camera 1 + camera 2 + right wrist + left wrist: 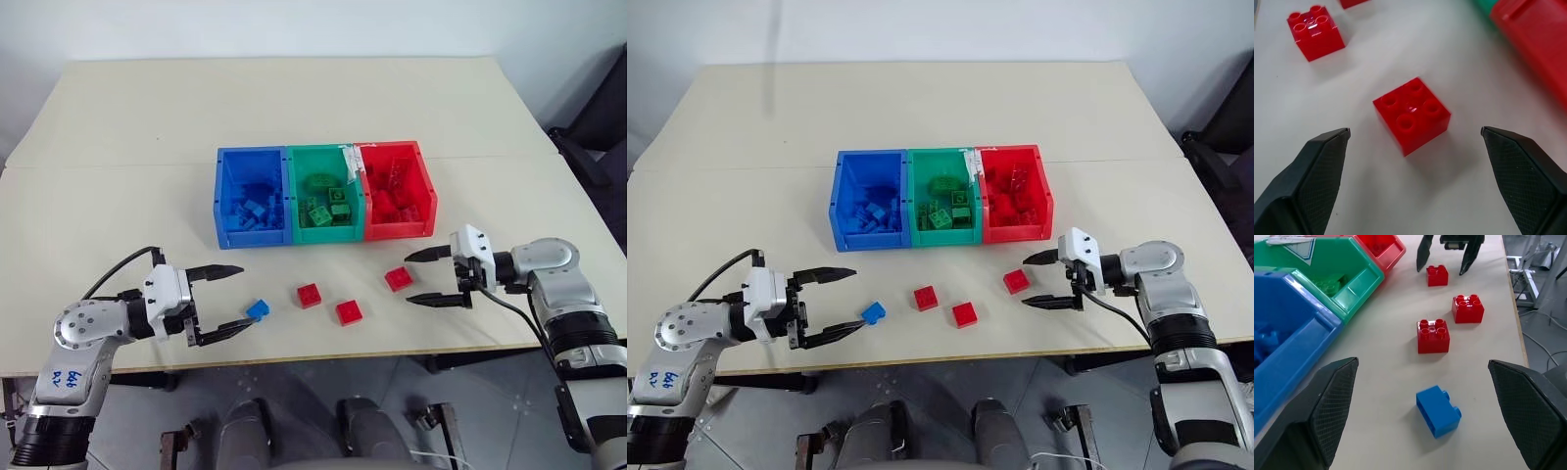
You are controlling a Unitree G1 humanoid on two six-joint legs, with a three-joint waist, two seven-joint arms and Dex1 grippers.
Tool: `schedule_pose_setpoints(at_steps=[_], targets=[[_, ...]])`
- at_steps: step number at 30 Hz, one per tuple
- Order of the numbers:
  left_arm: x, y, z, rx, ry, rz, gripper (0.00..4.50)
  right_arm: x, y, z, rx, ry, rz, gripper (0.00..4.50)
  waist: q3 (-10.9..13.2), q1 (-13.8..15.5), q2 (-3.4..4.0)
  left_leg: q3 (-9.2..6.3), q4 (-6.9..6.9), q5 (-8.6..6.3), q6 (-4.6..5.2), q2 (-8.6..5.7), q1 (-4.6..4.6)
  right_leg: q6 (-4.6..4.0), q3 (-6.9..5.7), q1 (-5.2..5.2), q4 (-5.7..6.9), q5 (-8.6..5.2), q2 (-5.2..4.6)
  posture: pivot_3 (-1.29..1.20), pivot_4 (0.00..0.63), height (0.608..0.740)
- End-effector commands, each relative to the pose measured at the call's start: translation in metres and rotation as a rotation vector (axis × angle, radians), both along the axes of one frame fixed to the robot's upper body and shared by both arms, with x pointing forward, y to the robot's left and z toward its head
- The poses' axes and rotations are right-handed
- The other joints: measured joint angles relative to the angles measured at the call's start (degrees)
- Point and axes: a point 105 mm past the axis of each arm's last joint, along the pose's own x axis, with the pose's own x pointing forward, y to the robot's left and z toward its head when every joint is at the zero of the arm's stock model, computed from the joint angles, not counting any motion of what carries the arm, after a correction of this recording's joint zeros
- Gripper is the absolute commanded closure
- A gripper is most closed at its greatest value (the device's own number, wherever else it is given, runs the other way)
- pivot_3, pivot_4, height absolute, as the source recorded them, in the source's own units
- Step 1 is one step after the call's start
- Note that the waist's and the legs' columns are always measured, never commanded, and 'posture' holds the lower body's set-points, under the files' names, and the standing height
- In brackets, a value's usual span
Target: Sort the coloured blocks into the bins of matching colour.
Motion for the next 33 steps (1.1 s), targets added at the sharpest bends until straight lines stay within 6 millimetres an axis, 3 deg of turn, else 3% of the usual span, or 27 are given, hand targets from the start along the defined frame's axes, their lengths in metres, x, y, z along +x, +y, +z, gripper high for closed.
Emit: schedule_pose_setpoints(at_steps=[1,6,8,15,21,28,33], targets=[[-0.003,-0.001,0.009,-0.010,-0.037,0.001,0.00,-0.001,0.003,0.003,-0.001,-0.007,0.042,0.85,0.00,-0.04,0.00,0.00,0.01,0.00,0.00,0.00,0.00,0.00,0.00,0.00,0.00,0.00,0.00,0.00,0.150,0.740],[-0.001,-0.002,0.010,-0.010,-0.038,-0.004,0.00,-0.003,0.004,0.002,0.015,-0.016,0.046,2.60,0.00,-0.03,0.00,0.00,0.01,-0.01,0.00,0.00,0.00,0.00,0.00,0.00,0.01,0.00,0.00,0.00,0.150,0.740],[0.000,-0.002,0.010,-0.010,-0.039,-0.005,0.00,-0.007,0.004,0.001,0.021,-0.013,0.048,3.11,0.00,0.00,0.00,0.00,0.00,-0.01,-0.01,0.00,0.00,0.00,0.00,0.00,0.01,0.00,0.00,0.00,0.150,0.740],[0.003,-0.004,0.011,-0.021,-0.043,-0.006,0.00,-0.011,0.000,0.018,0.145,-0.048,-0.064,3.11,0.00,0.06,0.00,0.00,-0.01,-0.03,-0.03,0.00,0.00,0.00,0.00,-0.01,-0.01,0.00,0.00,0.00,0.150,0.740],[0.013,-0.005,0.027,-0.138,-0.073,0.064,0.00,-0.006,0.000,0.068,0.384,-0.154,-0.257,3.11,0.00,0.12,0.00,-0.04,-0.01,-0.05,-0.05,0.01,-0.02,0.00,0.01,0.00,0.00,0.00,-0.01,0.00,0.150,0.740],[0.021,-0.013,0.032,-0.201,-0.060,0.079,0.00,0.041,0.001,0.108,0.388,-0.379,-0.527,3.11,0.00,-0.07,0.00,0.04,0.00,-0.05,-0.08,0.02,-0.07,0.00,0.04,-0.19,0.15,0.00,0.03,0.00,0.150,0.740],[0.023,-0.014,0.031,-0.195,-0.059,0.077,0.00,0.061,0.007,0.111,0.379,-0.380,-0.604,3.11,0.00,0.06,0.00,0.11,-0.04,-0.07,-0.13,0.02,-0.15,0.17,0.06,-0.37,0.30,-0.10,0.02,0.00,0.150,0.740]])
